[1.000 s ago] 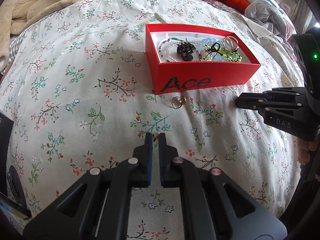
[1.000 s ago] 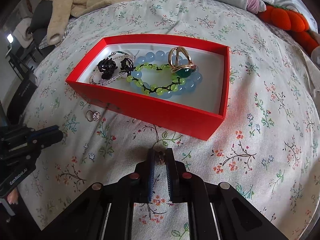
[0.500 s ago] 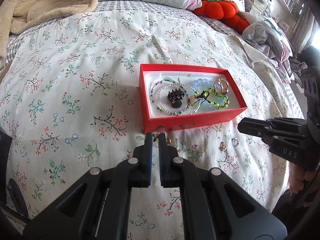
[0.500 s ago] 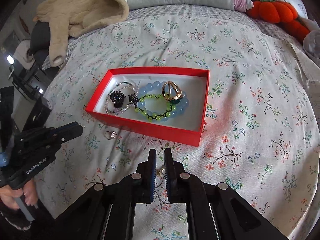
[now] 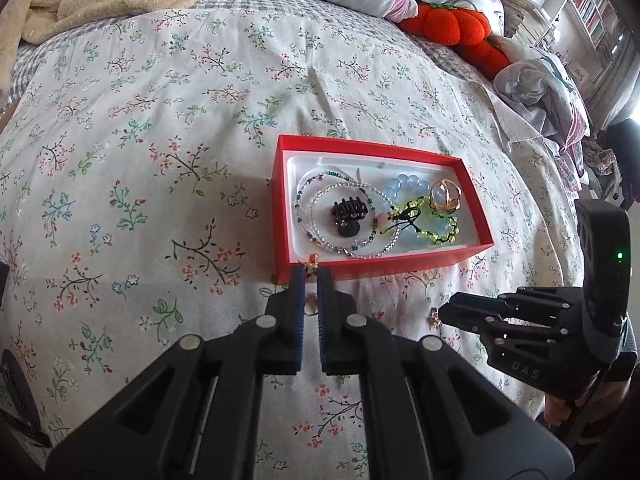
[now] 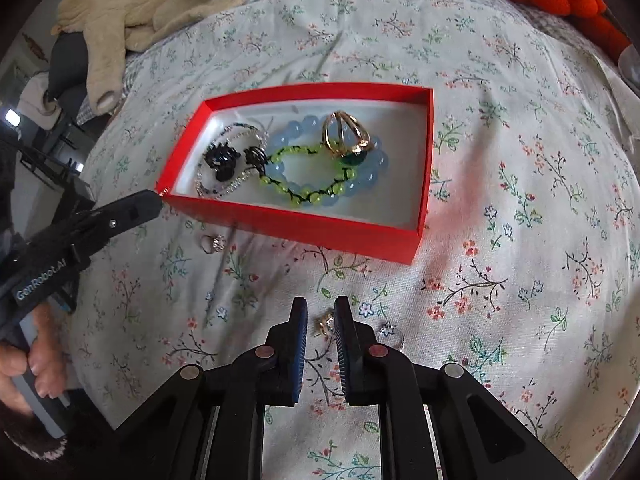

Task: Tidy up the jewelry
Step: 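Carry both earrings over the red box, then open both grippers to drop the earrings into the box, then move both grippers toward the gold ring and the silver ring, then grasp the gold ring with the left gripper while the right grasps the silver ring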

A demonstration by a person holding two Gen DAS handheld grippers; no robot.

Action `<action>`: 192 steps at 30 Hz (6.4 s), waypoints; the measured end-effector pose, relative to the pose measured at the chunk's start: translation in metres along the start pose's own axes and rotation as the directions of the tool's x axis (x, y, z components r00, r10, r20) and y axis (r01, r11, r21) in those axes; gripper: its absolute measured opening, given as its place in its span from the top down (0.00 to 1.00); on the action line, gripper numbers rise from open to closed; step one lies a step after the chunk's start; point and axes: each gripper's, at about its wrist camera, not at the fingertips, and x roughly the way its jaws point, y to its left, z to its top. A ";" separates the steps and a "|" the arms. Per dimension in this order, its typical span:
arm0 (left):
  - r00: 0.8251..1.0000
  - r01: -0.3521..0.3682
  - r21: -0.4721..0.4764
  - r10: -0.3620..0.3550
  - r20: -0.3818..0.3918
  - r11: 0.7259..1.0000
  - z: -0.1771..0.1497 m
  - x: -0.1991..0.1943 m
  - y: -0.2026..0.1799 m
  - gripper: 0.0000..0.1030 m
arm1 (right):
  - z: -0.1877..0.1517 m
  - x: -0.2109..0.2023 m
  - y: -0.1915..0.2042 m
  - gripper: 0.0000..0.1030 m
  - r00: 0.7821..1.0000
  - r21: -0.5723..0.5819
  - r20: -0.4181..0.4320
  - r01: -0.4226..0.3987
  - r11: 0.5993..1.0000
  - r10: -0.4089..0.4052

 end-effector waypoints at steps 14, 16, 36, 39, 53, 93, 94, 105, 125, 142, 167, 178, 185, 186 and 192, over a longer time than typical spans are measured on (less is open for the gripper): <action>1.000 -0.003 0.009 0.003 -0.007 1.000 -0.007 -0.003 0.000 0.93 | -0.002 0.024 0.016 0.73 0.995 -0.052 -0.033 0.088 0.995 -0.090; 1.000 -0.003 0.007 0.003 -0.007 1.000 -0.007 -0.004 0.001 0.93 | -0.003 0.024 0.021 0.85 0.995 -0.072 -0.028 0.097 0.993 -0.099; 0.993 0.095 -0.058 -0.090 0.074 0.994 0.004 -0.020 0.004 0.93 | 0.006 -0.040 0.005 0.94 0.991 0.026 0.127 -0.047 0.999 0.043; 0.991 0.113 -0.067 -0.107 0.081 0.991 0.008 -0.017 0.003 0.93 | 0.011 -0.049 0.002 0.94 0.986 0.049 0.159 -0.065 0.997 0.057; 0.993 0.097 -0.079 -0.092 0.068 0.992 0.017 0.005 -0.007 0.88 | 0.029 -0.046 -0.027 0.94 0.983 0.141 0.177 -0.082 0.987 0.056; 0.990 -0.141 0.013 0.140 0.016 0.990 -0.027 -0.005 0.014 0.31 | 0.013 -0.058 -0.027 0.80 0.976 0.101 0.215 -0.044 0.994 0.021; 0.989 -0.145 0.018 0.145 0.015 0.989 -0.030 -0.003 0.014 0.30 | 0.010 -0.056 -0.028 0.76 0.978 0.098 0.209 -0.034 0.995 0.013; 0.982 -0.190 0.056 0.189 0.029 0.980 -0.061 0.017 0.016 0.23 | -0.035 -0.032 -0.039 0.37 0.981 0.037 0.181 0.065 0.997 -0.070; 0.961 -0.265 0.147 0.248 0.124 0.953 -0.086 0.038 -0.003 0.01 | -0.076 0.002 -0.035 0.16 0.947 -0.065 0.287 0.166 0.984 -0.141; 0.960 -0.271 0.111 0.260 0.108 0.956 -0.085 0.041 -0.002 0.00 | -0.067 0.004 -0.024 0.53 0.942 -0.100 0.319 0.144 0.985 -0.106; 0.990 -0.118 0.064 0.112 0.087 0.991 -0.053 0.038 -0.014 0.51 | -0.064 -0.009 -0.017 0.85 0.950 -0.117 0.309 0.084 0.990 -0.044; 0.993 -0.104 0.069 0.099 0.071 0.992 -0.050 0.043 -0.020 0.81 | -0.064 -0.012 -0.018 0.85 0.952 -0.108 0.304 0.080 0.991 -0.044; 0.994 -0.094 0.073 0.090 0.063 0.993 -0.049 0.042 -0.018 0.92 | -0.064 -0.012 -0.018 0.85 0.952 -0.108 0.303 0.080 0.991 -0.044; 0.994 -0.093 0.074 0.089 0.063 0.993 -0.050 0.042 -0.018 0.92 | -0.064 -0.012 -0.018 0.85 0.952 -0.108 0.304 0.081 0.991 -0.044; 0.994 -0.094 0.117 0.086 0.066 0.989 -0.054 0.042 -0.026 0.82 | -0.063 -0.012 -0.017 0.85 0.952 -0.109 0.302 0.079 0.991 -0.043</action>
